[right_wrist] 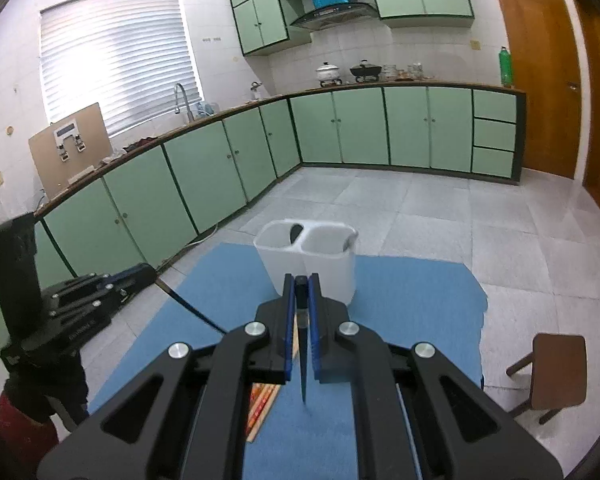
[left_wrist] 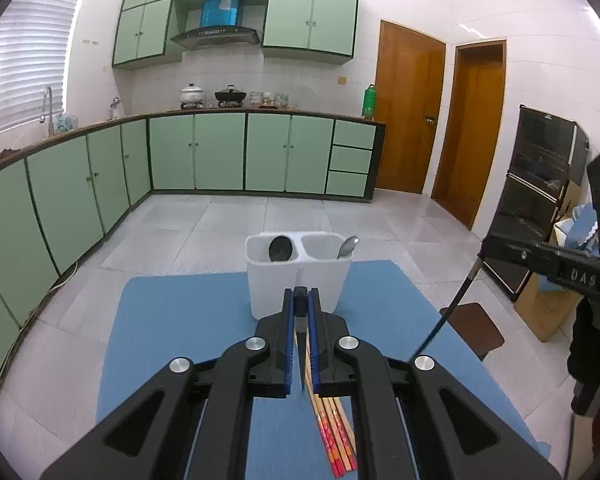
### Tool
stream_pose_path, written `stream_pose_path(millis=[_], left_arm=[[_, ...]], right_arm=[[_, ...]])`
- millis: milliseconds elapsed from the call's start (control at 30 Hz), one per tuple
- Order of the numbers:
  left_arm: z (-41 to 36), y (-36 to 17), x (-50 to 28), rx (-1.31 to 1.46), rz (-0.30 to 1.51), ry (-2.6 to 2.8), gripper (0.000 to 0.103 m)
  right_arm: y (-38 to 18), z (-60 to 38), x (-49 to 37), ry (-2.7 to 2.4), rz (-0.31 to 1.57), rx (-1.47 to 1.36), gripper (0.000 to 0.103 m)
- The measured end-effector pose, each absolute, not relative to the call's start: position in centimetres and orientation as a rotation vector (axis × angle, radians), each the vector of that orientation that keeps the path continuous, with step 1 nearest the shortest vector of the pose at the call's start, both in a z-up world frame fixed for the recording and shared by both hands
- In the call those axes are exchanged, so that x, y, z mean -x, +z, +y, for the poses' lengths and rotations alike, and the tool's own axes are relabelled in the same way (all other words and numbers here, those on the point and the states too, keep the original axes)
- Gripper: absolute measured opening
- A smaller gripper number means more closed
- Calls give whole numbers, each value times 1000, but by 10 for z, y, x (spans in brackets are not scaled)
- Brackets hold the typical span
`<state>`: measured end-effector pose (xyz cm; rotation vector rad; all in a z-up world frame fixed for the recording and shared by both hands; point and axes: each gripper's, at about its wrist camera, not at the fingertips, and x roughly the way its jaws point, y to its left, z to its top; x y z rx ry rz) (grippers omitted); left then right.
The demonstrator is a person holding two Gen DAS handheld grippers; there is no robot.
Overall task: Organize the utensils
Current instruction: 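Lift the black chopstick with the right gripper and drop it into the holder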
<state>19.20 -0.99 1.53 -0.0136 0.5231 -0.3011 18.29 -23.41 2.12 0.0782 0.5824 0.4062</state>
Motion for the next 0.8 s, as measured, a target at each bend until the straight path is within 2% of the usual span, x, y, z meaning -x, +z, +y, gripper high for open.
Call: stream_pose_path(millis=[167, 533, 667, 800], left_arm=[[-12, 32, -201, 3, 484, -308, 6], [-19, 113, -249, -2, 260, -298, 6], [-25, 128, -280, 2, 176, -276, 6], [-36, 118, -314, -4, 177, -267, 6]], right_arm=[[50, -236, -200, 418, 534, -57, 6], [124, -235, -263, 405, 370, -64, 6], [133, -231, -295, 367, 329, -60, 6], [119, -228, -330, 339, 337, -63, 6]])
